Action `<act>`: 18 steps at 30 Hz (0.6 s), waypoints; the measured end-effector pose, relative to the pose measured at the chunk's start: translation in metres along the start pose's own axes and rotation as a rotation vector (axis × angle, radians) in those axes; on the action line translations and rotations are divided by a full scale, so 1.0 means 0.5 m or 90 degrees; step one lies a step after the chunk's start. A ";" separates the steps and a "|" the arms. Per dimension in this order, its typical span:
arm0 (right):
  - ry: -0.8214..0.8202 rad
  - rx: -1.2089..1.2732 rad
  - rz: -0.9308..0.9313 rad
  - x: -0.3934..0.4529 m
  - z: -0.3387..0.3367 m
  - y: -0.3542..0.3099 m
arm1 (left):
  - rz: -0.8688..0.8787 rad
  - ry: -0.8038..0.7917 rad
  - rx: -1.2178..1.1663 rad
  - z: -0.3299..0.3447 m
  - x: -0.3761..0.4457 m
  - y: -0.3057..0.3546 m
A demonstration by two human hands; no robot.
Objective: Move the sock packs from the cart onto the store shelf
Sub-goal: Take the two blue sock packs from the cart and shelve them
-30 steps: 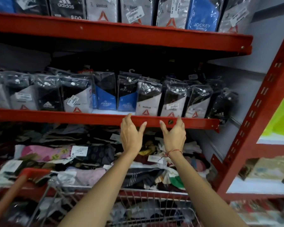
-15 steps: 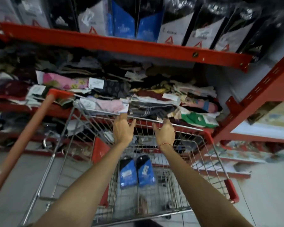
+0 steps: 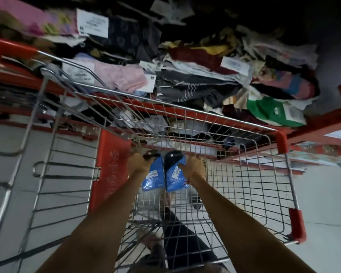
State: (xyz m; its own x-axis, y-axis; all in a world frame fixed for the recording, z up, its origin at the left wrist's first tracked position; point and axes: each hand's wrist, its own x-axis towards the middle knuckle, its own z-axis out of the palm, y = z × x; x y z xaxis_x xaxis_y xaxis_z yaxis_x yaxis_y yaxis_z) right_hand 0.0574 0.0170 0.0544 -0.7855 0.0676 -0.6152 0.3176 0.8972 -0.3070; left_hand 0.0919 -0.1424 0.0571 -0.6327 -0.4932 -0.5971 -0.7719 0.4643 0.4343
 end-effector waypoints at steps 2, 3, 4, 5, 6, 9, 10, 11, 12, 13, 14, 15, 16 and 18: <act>-0.022 -0.012 0.023 0.026 0.028 0.007 | -0.051 -0.015 0.004 0.025 0.025 -0.012; -0.029 -0.014 0.026 0.030 0.039 0.008 | -0.061 -0.021 -0.003 0.036 0.031 -0.017; -0.047 -0.020 0.031 0.054 0.060 0.011 | -0.076 -0.027 -0.006 0.057 0.055 -0.021; -0.065 -0.022 0.035 0.066 0.076 0.013 | -0.086 -0.030 -0.010 0.070 0.065 -0.022; -0.080 -0.024 0.036 0.073 0.089 0.014 | -0.097 -0.027 -0.013 0.083 0.073 -0.025; -0.120 -0.025 0.059 0.099 0.132 0.013 | -0.145 -0.014 0.003 0.122 0.109 -0.034; -0.120 -0.030 0.063 0.100 0.142 0.014 | -0.149 -0.021 0.021 0.138 0.120 -0.041; -0.117 -0.043 0.068 0.105 0.156 0.014 | -0.157 -0.030 0.028 0.159 0.137 -0.054; -0.111 -0.064 0.074 0.107 0.167 0.014 | -0.159 -0.031 0.020 0.177 0.149 -0.066; -0.105 -0.081 0.078 0.108 0.173 0.014 | -0.161 -0.029 0.011 0.192 0.158 -0.077; -0.101 -0.088 0.087 0.110 0.178 0.013 | -0.166 -0.031 0.003 0.190 0.155 -0.071; -0.097 -0.086 0.095 0.114 0.181 0.013 | -0.172 -0.030 -0.009 0.187 0.151 -0.064; -0.090 -0.078 0.101 0.116 0.181 0.012 | -0.178 -0.033 -0.018 0.188 0.150 -0.059; -0.077 -0.052 0.103 0.120 0.178 0.016 | -0.176 -0.038 -0.010 0.188 0.143 -0.048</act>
State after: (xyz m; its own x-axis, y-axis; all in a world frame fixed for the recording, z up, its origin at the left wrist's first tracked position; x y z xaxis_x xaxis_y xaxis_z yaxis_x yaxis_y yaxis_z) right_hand 0.0601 -0.0106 -0.0494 -0.6569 0.1655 -0.7356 0.3868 0.9114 -0.1404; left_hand 0.0708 -0.1195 -0.0595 -0.3938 -0.5554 -0.7324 -0.9157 0.3061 0.2603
